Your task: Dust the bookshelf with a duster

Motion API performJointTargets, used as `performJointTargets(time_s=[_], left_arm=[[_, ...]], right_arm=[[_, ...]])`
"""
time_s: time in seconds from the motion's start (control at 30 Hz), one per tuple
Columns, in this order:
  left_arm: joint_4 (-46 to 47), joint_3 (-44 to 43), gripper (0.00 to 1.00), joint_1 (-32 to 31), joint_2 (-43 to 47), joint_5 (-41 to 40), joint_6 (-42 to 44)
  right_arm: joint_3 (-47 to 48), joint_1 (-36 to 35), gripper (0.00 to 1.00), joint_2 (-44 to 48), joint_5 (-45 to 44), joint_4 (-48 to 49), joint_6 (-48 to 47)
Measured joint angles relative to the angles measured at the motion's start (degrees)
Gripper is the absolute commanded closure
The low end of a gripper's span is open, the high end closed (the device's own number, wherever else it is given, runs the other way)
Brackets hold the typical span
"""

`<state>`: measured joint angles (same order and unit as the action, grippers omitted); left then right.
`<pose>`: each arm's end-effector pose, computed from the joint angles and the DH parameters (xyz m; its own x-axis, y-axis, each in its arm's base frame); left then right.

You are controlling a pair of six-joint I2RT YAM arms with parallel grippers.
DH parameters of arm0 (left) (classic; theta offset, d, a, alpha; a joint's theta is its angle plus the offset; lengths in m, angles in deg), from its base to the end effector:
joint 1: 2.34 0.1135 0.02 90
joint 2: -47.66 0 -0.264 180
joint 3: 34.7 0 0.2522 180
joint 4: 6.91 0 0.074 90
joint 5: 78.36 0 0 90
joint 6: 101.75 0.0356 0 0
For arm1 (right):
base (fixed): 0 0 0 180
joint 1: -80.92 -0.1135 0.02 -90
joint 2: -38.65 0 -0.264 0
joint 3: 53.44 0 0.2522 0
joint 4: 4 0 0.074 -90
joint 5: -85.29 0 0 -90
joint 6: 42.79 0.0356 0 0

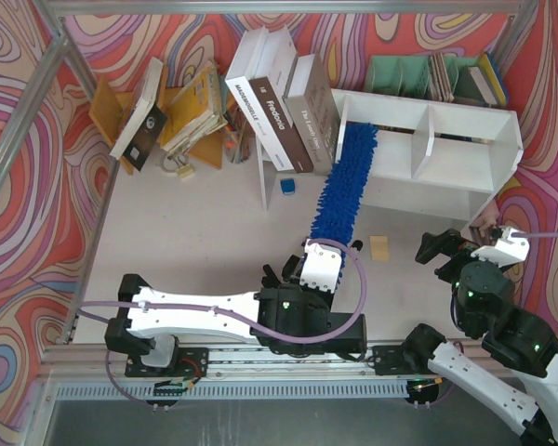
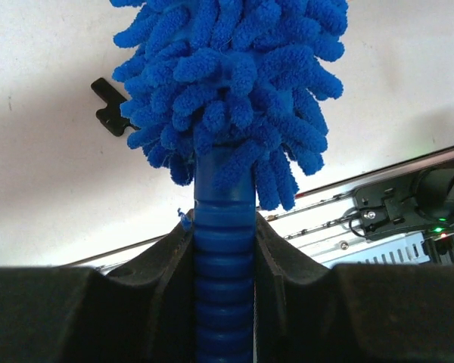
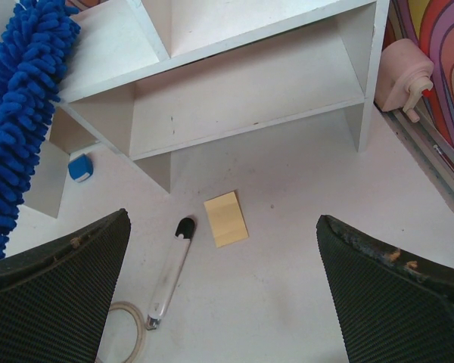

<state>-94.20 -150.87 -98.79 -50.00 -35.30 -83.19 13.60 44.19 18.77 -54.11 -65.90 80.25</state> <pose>-0.0112 -0.3308 0.3636 -0.6380 0.1184 -0.7609 0.3247 0.9374 -0.1263 0.0460 0.0006 0.3635 -0.0623 0.3962 -0.9160 0.2783 0.8883 0.3653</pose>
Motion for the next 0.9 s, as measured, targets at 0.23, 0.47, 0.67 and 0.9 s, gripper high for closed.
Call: performJointTargets(time_s=[0.23, 0.47, 0.67, 0.9], left_arm=[[-1.9, -5.2, 1.00, 0.1, 0.0, -1.0, 1.2], [-2.3, -10.2, 1.00, 0.1, 0.0, -5.4, 2.9], [0.1, -3.5, 1.00, 0.1, 0.9, -5.4, 3.1], [1.6, 4.0, 1.00, 0.1, 1.2, -2.2, 2.8]], right_arm=[[0.0, 0.0, 0.01, 0.0, 0.1, 0.0, 0.0], [-0.1, 0.0, 0.02, 1.2, 0.4, 0.1, -0.1], [-0.2, 0.0, 0.01, 2.4, 0.7, 0.2, -0.1], [-0.2, 0.0, 0.01, 2.7, 1.0, 0.3, -0.2]])
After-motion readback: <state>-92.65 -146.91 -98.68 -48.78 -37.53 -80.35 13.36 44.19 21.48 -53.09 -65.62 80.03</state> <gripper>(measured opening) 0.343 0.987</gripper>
